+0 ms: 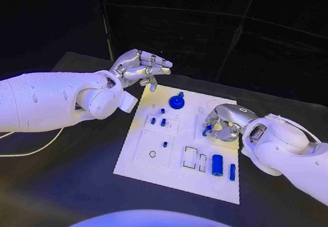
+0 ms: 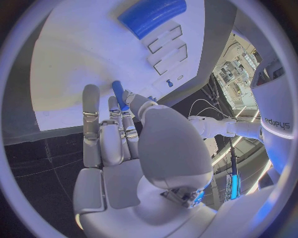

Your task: Assemble the parts on the task board

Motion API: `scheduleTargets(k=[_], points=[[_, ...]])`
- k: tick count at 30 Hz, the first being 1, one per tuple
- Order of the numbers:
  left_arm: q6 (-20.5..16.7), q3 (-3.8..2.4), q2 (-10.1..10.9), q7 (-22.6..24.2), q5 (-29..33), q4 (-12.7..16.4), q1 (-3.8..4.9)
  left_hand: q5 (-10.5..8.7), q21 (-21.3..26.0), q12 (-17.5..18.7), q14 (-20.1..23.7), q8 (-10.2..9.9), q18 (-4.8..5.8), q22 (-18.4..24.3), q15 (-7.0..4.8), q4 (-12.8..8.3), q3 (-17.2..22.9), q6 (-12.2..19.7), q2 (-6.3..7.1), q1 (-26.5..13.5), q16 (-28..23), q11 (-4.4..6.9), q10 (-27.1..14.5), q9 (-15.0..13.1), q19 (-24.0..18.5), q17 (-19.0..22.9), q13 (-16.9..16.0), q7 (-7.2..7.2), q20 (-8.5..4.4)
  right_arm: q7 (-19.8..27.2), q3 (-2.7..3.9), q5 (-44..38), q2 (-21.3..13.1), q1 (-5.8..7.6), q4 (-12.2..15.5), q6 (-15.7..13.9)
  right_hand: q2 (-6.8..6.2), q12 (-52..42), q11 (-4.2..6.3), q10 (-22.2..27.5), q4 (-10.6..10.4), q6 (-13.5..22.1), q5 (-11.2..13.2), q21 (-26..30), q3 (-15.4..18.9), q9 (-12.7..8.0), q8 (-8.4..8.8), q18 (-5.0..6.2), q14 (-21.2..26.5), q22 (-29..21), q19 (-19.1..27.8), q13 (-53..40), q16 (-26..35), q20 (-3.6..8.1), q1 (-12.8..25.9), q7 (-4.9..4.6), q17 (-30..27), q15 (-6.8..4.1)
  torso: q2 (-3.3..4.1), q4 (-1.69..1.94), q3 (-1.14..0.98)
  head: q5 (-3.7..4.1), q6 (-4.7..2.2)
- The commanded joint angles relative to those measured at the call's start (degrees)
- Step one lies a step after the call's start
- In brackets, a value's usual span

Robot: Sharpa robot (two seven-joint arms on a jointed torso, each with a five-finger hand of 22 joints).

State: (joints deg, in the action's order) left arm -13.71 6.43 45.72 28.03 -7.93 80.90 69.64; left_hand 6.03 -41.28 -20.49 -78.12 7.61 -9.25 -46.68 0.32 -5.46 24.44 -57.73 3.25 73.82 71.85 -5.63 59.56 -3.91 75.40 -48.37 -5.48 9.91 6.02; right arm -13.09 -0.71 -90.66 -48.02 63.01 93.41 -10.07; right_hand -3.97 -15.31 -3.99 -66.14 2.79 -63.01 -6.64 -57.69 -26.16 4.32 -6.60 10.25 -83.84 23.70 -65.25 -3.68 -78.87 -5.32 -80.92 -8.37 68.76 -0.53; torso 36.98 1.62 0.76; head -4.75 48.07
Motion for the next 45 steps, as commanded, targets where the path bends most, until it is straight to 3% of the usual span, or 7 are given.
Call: scheduleTargets(k=[1,6,13,19,30,36,45], points=[[0.76,-0.03,-0.06,0.18,0.13,-0.15,0.09,0.08,0.22,-0.34,0.03,0.10,-0.31,0.08,0.26,0.08,-0.07,0.49,-0.05,-0.18,0.07,0.01,-0.23,-0.01,-0.02,0.08,-0.08,0.03,0.05,1.66,0.05,-0.18,-0.81,0.11,1.21,-4.95,-0.44,0.49,-0.12,-0.43,0.02,-0.05,-0.69,-0.44,-0.54,-0.16,0.20,0.33,-2.52,0.07,0.07,-0.06,-0.33,0.34,-0.03,-0.14,0.08,-0.22,-0.04,0.03,0.03,0.22,-0.13],[0.80,-0.03,-0.11,0.15,0.13,-0.34,0.08,0.08,0.22,-0.34,0.03,0.10,-0.31,0.08,0.26,0.08,-0.07,0.49,-0.05,-0.18,0.07,0.01,-0.23,-0.01,-0.02,0.08,-0.08,0.03,0.05,3.18,0.07,1.28,-2.07,0.11,3.40,-8.56,-0.74,0.84,-0.23,-0.33,0.12,0.11,-0.89,-0.54,-0.78,-0.24,0.39,0.33,-2.54,0.10,0.15,-0.04,-0.46,0.28,0.28,-0.21,0.29,-0.16,0.08,-0.02,-0.01,0.10,-0.29],[0.85,-0.03,-0.18,0.15,0.13,-0.41,0.08,0.08,0.22,-0.34,0.03,0.10,-0.31,0.08,0.26,0.08,-0.07,0.49,-0.05,-0.18,0.07,0.01,-0.23,-0.01,-0.02,0.08,-0.08,0.03,0.05,4.80,0.07,4.07,-1.76,0.11,5.60,-9.57,-1.01,1.20,-0.30,-0.46,0.01,0.05,-1.44,-0.70,-0.98,-0.27,0.49,0.32,-2.54,0.21,0.22,-0.06,-0.56,0.18,0.97,-0.28,0.42,-0.07,0.06,-0.03,0.09,-0.05,-0.30],[0.92,-0.03,-0.34,0.16,0.12,-0.43,0.08,0.08,0.22,-0.34,0.03,0.10,-0.31,0.08,0.26,0.08,-0.07,0.49,-0.05,-0.18,0.07,0.01,-0.23,-0.01,-0.02,0.08,-0.08,0.03,0.05,7.08,0.05,6.06,1.62,-0.03,5.83,-7.87,-1.03,1.31,-0.30,-0.55,-0.06,-0.01,-1.67,-0.73,-1.03,-0.27,0.51,0.33,-2.54,0.21,0.27,-0.08,-0.59,0.15,1.21,-0.27,0.46,-0.06,0.06,0.07,0.07,-0.29,-0.19],[1.08,-0.03,-0.89,0.14,0.12,-0.58,0.09,0.08,0.22,-0.34,0.03,0.10,-0.31,0.08,0.26,0.08,-0.07,0.49,-0.05,-0.18,0.07,0.01,-0.23,-0.01,-0.02,0.08,-0.08,0.03,0.05,10.62,0.01,6.26,8.95,-3.03,4.04,-3.21,-1.01,1.51,-0.31,-0.57,0.00,0.00,-2.04,-0.77,-1.17,-0.29,0.58,0.35,-2.51,0.24,0.32,-0.08,-0.55,0.14,1.32,-0.28,0.35,-0.06,0.05,-0.07,0.08,-1.92,0.11],[1.15,-0.04,-1.13,0.14,0.12,-0.64,0.10,0.08,0.22,-0.34,0.03,0.10,-0.31,0.08,0.26,0.08,-0.07,0.49,-0.05,-0.18,0.07,0.01,-0.23,-0.01,-0.02,0.08,-0.08,0.03,0.05,10.42,-0.07,5.51,10.98,-3.95,3.15,-0.84,-1.01,1.55,-0.33,-0.56,-0.02,0.02,-2.05,-0.77,-1.17,-0.29,0.59,0.35,-2.49,0.24,0.33,-0.07,-0.50,0.13,1.38,-0.30,0.25,-0.05,0.12,0.05,0.07,-2.39,0.34],[1.27,-0.04,-1.42,0.11,0.12,-0.83,0.10,0.08,0.22,-0.34,0.03,0.10,-0.31,0.08,0.26,0.08,-0.07,0.49,-0.05,-0.18,0.07,0.01,-0.23,-0.01,-0.02,0.08,-0.08,0.03,0.05,8.51,-0.14,2.05,12.72,-4.87,1.69,-0.24,-0.95,1.61,-0.32,-0.57,0.00,0.01,-2.13,-0.78,-1.24,-0.30,0.61,0.35,-2.48,0.25,0.35,-0.08,-0.50,0.13,1.40,-0.29,0.23,-0.04,0.11,0.03,0.03,-3.03,0.75]])
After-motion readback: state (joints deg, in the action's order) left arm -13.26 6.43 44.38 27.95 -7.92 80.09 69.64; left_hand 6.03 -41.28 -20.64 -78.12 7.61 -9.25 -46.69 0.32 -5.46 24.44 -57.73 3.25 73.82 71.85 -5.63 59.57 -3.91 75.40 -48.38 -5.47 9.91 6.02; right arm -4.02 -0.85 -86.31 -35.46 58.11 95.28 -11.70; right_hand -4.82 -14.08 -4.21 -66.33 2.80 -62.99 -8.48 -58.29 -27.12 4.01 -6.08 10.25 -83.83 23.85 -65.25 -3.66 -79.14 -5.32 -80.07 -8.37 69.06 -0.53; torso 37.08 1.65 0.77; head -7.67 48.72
